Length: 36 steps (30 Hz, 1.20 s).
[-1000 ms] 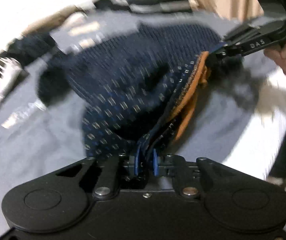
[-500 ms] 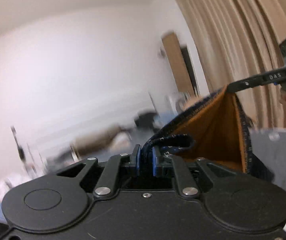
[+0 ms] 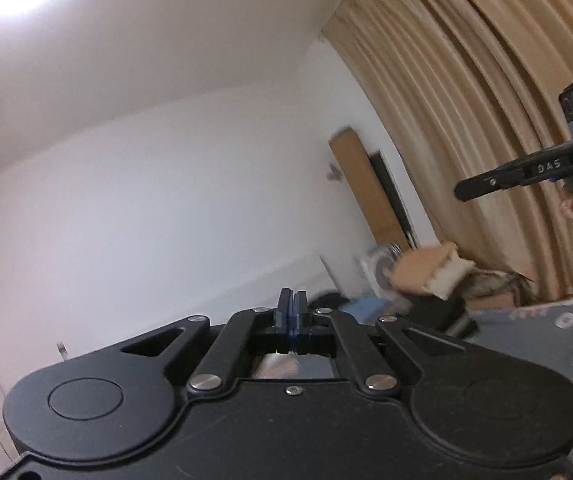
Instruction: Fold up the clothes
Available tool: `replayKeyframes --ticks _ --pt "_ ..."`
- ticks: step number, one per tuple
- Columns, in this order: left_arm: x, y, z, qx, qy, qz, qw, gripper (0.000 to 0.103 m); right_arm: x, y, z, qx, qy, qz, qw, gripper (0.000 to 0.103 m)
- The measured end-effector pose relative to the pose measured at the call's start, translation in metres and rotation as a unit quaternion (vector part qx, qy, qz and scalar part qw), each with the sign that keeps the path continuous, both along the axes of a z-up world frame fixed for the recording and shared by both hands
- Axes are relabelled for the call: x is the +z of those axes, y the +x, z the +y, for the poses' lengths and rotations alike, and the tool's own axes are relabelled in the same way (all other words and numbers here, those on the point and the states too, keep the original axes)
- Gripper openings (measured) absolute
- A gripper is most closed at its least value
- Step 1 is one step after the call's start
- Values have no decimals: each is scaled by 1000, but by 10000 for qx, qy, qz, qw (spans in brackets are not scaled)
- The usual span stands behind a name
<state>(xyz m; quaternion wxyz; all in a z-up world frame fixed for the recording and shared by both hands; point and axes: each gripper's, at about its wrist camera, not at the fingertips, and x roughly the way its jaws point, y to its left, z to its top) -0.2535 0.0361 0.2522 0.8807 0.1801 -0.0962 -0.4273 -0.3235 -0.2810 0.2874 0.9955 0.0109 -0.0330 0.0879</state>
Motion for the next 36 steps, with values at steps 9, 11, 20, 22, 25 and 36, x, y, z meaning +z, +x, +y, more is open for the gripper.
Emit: replayKeyframes --ticks 9,11,20,22,25,36 --pt "-107 56 -25 -77 11 1315 9913 90 -122 43 -28 -456 838 1176 9885 28" --pt "-130 71 -35 -25 -59 1607 9870 90 -156 61 -38 -703 1006 1384 9827 44" --pt "-220 151 -60 364 -110 2602 9648 95 -306 163 -102 -1976 1429 2769 9294 50" --pt "-236 172 -68 456 -26 2691 9620 95 -332 176 -120 -2024 1530 3007 9194 51" --pt "-257 199 -78 523 -142 2943 9542 95 -360 198 -134 -2096 1669 3224 9079 51" --pt "-306 232 -108 493 18 3403 9390 95 -404 247 -154 -1819 2320 3436 8916 58"
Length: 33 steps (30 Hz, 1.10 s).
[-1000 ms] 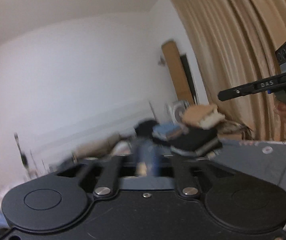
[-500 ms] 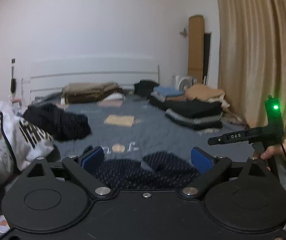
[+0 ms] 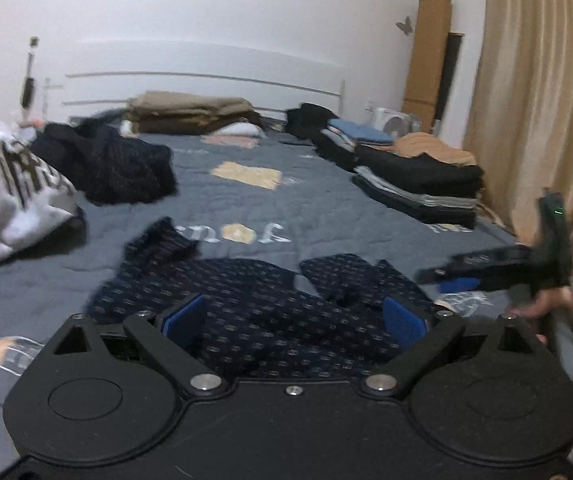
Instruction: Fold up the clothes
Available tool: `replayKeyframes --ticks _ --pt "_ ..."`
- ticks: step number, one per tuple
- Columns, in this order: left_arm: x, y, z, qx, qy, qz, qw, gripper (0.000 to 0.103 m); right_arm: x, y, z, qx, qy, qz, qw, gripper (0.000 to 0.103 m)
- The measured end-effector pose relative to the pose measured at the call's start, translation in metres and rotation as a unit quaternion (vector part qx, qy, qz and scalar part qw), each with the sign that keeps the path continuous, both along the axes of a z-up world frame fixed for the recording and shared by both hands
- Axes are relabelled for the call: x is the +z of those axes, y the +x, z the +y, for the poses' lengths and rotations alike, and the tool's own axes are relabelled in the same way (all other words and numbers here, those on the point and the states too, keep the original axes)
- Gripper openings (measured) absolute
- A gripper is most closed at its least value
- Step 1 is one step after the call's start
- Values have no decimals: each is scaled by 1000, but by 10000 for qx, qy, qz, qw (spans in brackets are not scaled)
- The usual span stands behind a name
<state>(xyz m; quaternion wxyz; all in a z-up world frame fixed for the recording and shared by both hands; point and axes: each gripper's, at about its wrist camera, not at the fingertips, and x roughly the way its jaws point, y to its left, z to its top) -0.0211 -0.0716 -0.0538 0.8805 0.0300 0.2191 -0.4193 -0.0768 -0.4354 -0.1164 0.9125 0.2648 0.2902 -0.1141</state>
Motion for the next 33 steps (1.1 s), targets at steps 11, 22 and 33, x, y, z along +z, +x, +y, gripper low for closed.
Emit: replayKeyframes --ticks 11,22,33 --pt "0 -3 -7 -207 -65 0 9998 96 -20 42 13 347 413 271 9982 47" --pt "5 7 0 92 -360 152 9992 96 49 -39 -24 -1297 620 -1498 9782 5" --pt "12 7 1 168 -537 221 9982 96 145 -199 -42 -4134 -2455 -2139 8503 5"
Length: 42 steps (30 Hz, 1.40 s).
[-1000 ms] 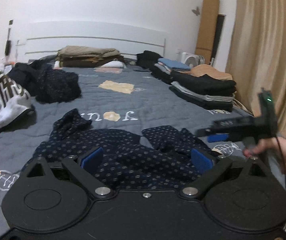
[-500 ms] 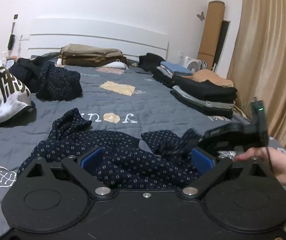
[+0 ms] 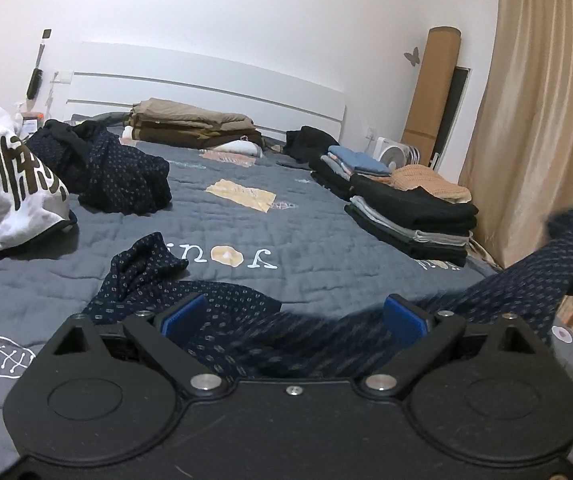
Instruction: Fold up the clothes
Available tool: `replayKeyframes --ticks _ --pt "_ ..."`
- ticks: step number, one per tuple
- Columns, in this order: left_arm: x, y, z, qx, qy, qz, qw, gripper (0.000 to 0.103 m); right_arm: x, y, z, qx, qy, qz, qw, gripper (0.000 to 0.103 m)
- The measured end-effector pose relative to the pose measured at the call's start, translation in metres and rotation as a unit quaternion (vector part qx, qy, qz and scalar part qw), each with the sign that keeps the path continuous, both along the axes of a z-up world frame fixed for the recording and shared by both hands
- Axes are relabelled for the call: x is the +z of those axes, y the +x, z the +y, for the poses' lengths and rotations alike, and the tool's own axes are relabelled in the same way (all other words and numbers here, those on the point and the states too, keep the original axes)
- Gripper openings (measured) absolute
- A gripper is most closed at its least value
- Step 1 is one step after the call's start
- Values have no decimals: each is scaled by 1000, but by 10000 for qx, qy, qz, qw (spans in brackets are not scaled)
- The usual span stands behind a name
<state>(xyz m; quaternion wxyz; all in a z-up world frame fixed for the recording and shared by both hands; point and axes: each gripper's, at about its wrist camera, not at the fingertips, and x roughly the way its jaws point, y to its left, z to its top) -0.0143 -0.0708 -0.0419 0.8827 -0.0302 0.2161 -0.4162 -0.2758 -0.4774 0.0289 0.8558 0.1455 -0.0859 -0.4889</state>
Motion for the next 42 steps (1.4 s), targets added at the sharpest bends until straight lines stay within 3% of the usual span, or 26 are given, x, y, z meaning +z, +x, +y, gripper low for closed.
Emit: replayKeyframes --ticks 2,3,5,8,10,14,17,21,26,29,35,42 --pt "0 -1 -1 -42 37 -10 10000 96 -15 3 -18 -311 263 865 9954 8" --pt "0 -1 -2 -54 47 -13 10000 96 -26 0 -27 -332 642 1042 9919 8" --pt "1 -2 -2 -72 62 -16 10000 96 -49 -10 -39 -253 1402 1118 9835 12" --pt "3 -1 0 -40 58 3 10000 96 -62 -16 -43 73 2276 864 9699 15" --pt "4 0 2 -1 52 10 10000 96 -51 -13 -31 417 2282 638 9706 23" --pt "8 3 7 102 29 -47 9999 98 -24 8 1 1268 1920 531 9717 55" --pt "10 9 14 261 5 -23 9997 99 -9 33 23 1826 1502 747 9688 60" --pt "9 16 21 338 -76 116 9993 99 -16 43 22 985 815 1617 9785 61" --pt "8 17 19 225 -34 128 9997 99 -63 25 -42 282 1235 3034 9444 62" --pt "9 16 18 159 -73 135 9998 99 -76 -5 -71 78 1511 3535 9231 62" --pt "10 12 14 80 -124 164 9998 99 -69 -80 -101 -455 1894 3484 9169 62" --pt "12 17 19 244 -122 145 9995 99 -39 -72 -72 250 1842 2249 9565 62"
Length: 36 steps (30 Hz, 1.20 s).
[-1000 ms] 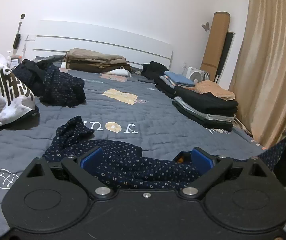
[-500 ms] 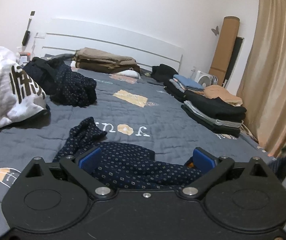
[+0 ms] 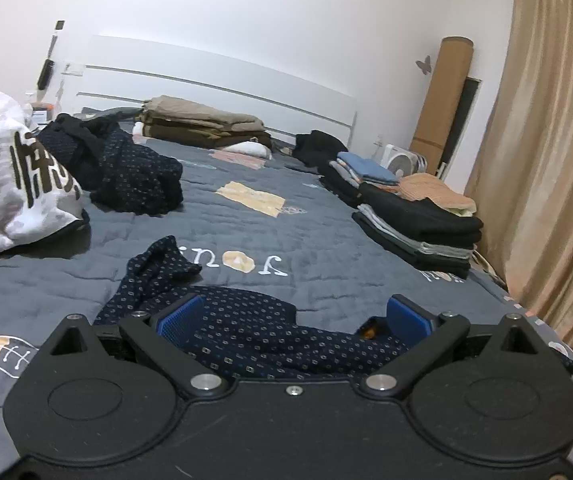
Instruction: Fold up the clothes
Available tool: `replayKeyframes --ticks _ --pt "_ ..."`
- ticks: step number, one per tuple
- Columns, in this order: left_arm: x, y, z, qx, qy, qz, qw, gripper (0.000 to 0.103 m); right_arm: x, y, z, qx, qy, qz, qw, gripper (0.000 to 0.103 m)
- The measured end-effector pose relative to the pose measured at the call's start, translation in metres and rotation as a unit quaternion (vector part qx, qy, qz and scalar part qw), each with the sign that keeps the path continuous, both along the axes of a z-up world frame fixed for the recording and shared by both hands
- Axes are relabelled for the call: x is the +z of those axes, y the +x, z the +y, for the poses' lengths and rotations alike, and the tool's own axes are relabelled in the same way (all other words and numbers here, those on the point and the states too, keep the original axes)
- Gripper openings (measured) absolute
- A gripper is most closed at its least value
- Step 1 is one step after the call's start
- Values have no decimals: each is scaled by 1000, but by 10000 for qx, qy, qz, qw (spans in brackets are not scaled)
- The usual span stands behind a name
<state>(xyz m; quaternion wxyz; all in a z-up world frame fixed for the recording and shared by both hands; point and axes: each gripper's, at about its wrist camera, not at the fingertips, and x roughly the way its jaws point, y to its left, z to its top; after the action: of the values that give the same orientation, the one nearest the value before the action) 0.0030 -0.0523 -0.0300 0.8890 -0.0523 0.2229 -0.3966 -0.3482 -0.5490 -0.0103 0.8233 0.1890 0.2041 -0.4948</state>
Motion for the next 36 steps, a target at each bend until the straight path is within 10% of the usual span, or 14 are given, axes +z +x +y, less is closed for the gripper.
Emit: replayKeyframes --ticks 7,13,21,27,34,36 --pt "-1 11 12 366 221 -138 9990 99 16 89 65 1341 116 -1170 9840 67" --pt "-11 22 18 631 502 -184 9966 99 -7 187 124 2796 340 -1518 9474 68" --pt "-4 49 30 730 538 -412 9950 96 -22 218 160 3630 572 -1703 9143 68" --pt "-10 125 8 479 1317 -353 9895 42 -26 219 160 3614 610 -1690 9149 69" --pt "-58 199 -21 361 2043 335 9777 83 -36 224 168 3744 614 -1541 9123 69" --pt "-72 212 -25 330 2130 501 9752 78 -37 227 170 3812 577 -1468 9109 69"
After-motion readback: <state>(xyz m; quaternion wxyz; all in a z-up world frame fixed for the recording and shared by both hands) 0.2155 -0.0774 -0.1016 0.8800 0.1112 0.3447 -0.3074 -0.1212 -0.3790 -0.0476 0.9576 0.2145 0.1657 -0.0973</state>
